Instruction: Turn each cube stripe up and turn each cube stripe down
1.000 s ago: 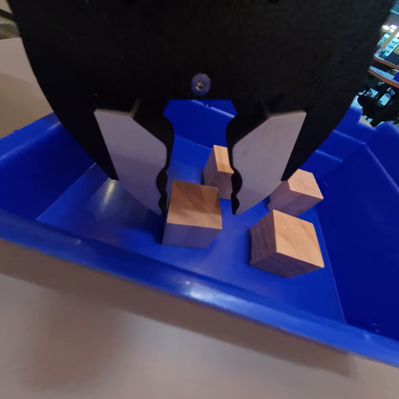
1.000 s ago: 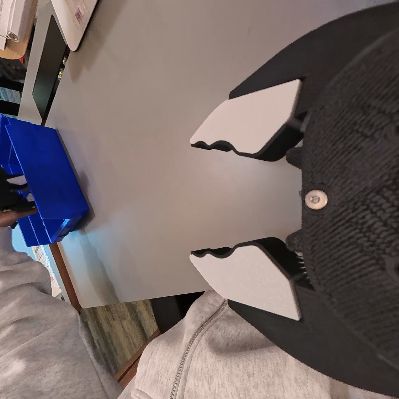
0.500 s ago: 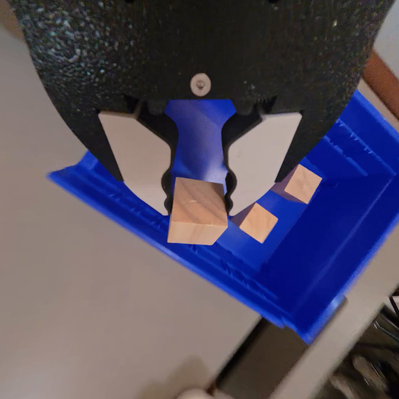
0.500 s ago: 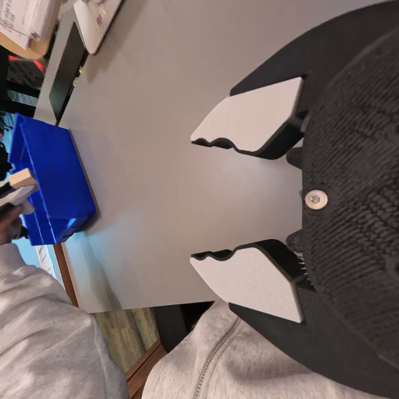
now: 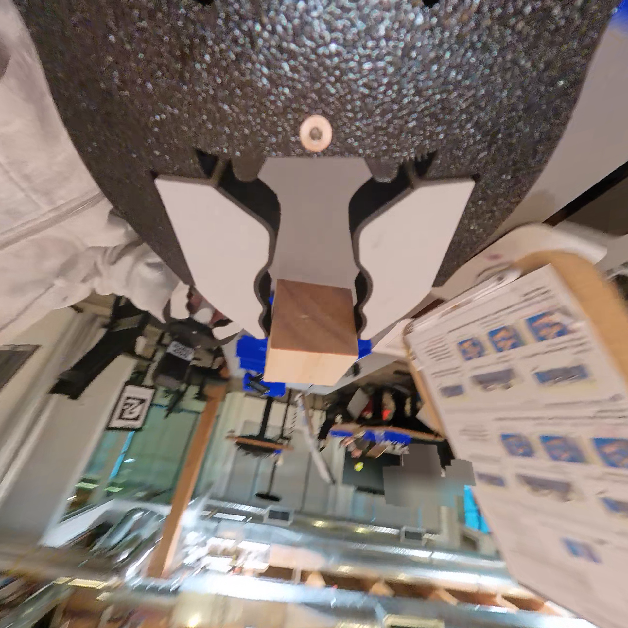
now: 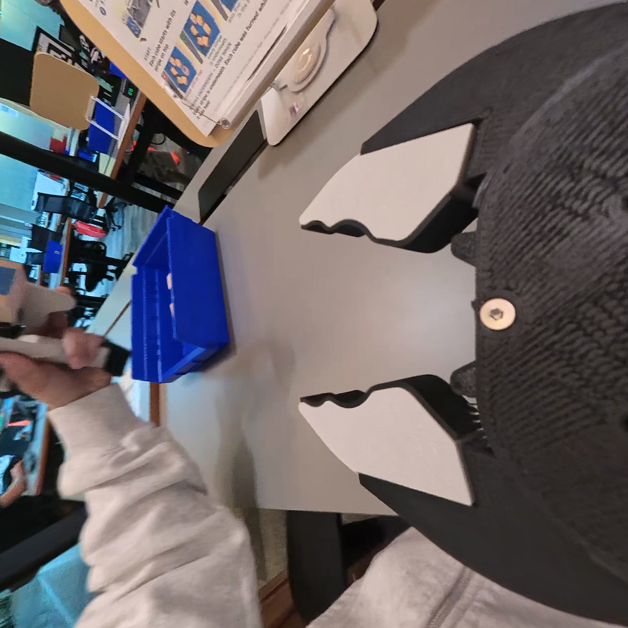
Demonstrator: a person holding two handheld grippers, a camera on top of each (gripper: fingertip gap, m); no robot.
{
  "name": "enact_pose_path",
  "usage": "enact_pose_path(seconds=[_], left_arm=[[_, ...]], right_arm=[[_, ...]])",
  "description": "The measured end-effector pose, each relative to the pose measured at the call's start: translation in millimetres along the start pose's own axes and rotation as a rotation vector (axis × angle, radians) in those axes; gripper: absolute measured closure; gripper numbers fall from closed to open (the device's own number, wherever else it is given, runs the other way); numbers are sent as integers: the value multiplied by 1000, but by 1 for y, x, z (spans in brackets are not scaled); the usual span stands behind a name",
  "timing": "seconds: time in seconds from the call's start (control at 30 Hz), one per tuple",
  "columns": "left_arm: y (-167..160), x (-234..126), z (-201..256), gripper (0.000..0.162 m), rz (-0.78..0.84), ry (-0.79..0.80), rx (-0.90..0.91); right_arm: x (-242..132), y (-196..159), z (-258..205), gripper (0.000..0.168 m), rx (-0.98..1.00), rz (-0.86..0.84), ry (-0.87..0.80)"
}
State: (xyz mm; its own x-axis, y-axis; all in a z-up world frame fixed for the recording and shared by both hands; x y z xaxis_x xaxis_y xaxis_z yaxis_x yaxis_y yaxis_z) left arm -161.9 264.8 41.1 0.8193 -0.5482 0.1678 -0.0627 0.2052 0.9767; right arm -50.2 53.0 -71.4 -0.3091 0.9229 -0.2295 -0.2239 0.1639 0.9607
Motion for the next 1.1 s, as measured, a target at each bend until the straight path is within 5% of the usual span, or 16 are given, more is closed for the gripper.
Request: enact_pose_path(seconds=[0.37,0.5,0.63,1.1], left_arm=[[-55,119,35,116,222,-305,-12],[-80,146,42,116,193,-297,129],[-99,163,48,116,126,-262,267],[-154,181,42,116,-96,-202,404]], right_arm=[[0,47,12,79,358,192,64],[-1,51,25,80,669,195,179],[-3,50,35,84,927,164,291],[27,16,34,96,1198,-9,333]])
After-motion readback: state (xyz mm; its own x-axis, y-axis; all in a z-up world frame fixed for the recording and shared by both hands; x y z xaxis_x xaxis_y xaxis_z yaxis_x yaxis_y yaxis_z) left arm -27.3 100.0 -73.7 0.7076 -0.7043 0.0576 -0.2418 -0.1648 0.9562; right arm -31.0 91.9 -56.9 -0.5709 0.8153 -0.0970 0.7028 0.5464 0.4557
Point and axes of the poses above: each gripper's, where its closed fingertips meet, x out along the fingers, y out of its top, z = x × y across the jaws, the point moved 1 cm from there along -x, back along the fingers, and after that the axes turned 10 degrees about -y, right-handed, at the moved point
